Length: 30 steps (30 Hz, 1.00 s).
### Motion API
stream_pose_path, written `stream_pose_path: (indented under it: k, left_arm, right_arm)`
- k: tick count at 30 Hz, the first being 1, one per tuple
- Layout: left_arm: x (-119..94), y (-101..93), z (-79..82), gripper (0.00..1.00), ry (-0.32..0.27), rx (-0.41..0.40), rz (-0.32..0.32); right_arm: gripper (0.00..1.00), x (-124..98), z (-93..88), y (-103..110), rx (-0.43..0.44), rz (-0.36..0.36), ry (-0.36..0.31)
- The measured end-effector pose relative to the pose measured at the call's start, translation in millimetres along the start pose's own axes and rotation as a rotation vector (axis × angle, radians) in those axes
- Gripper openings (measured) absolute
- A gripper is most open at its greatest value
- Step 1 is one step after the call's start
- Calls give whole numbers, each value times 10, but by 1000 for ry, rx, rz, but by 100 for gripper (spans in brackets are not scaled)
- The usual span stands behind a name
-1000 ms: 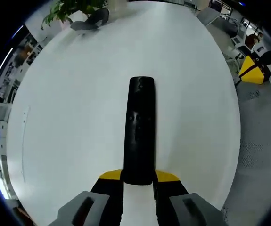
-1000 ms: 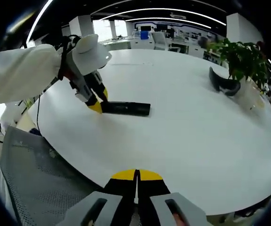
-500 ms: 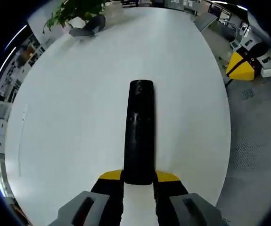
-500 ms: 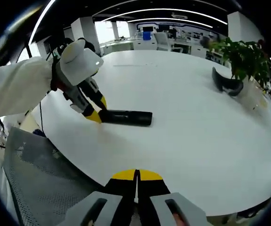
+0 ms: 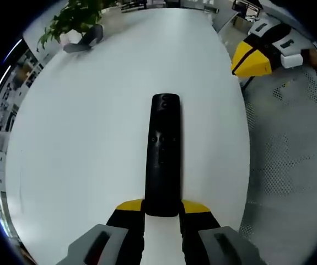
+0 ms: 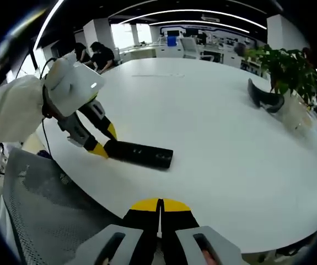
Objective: Press the specified remote control buttons in sequence, fully releasing each button before pressing the next.
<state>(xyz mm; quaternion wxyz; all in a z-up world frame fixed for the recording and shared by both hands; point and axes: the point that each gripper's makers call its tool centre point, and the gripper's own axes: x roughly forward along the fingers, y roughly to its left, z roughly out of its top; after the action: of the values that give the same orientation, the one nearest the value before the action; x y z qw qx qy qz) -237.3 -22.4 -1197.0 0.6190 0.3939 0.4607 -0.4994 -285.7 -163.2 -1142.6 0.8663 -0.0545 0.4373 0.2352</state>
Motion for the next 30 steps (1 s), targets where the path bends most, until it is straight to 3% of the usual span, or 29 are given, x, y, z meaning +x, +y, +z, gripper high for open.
stream_pose_path:
  k: [17,30]
  left_arm:
    - [-1,-328,10,23,-7,23,-8]
    - [-16,-573,24,23,-50,17,-16]
  right_arm:
    - [0,17,-25,-19,2,-6,17]
    - [0,21,-37,-21,12,-3,24]
